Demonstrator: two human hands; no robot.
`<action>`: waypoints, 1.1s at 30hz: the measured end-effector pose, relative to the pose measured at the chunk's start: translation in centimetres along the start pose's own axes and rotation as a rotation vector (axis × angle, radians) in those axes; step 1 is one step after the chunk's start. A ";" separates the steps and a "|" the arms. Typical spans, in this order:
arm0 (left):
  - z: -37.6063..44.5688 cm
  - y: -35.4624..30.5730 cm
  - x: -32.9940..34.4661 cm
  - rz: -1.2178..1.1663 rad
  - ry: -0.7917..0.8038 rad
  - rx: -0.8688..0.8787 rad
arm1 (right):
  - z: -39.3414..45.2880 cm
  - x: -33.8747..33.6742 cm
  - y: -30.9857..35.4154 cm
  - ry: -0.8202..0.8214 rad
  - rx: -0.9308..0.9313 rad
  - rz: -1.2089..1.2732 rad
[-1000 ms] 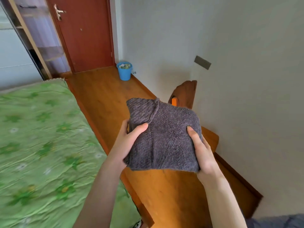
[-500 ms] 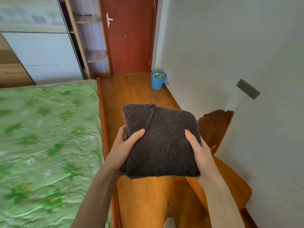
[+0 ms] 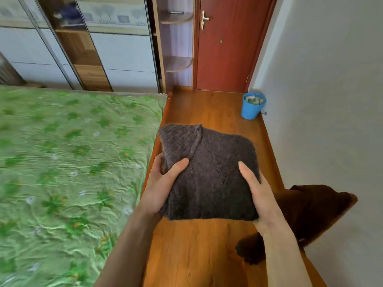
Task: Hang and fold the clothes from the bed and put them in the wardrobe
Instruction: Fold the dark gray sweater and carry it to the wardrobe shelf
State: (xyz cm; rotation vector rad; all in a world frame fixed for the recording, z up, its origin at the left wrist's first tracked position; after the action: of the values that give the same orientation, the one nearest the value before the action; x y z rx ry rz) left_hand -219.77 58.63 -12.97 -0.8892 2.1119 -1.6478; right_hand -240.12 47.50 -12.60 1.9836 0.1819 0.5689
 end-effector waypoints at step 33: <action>43.8 -16.7 6.8 -0.014 -0.009 0.105 | 43.4 8.1 19.5 -0.024 -0.080 -0.110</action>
State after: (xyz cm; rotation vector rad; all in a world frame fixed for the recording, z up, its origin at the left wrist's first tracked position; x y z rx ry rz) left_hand -194.32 18.89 -8.71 -0.8785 1.9968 -1.7404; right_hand -215.03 6.41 -9.02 1.8896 0.2477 0.4744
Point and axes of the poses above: each hand's wrist, its own z-axis towards the middle knuckle, its own x-axis out of the palm, y = z × x, the point moved 8 cm from there along z, towards the middle knuckle, and after that the axes turned 10 degrees about z, right-handed, at the moved point
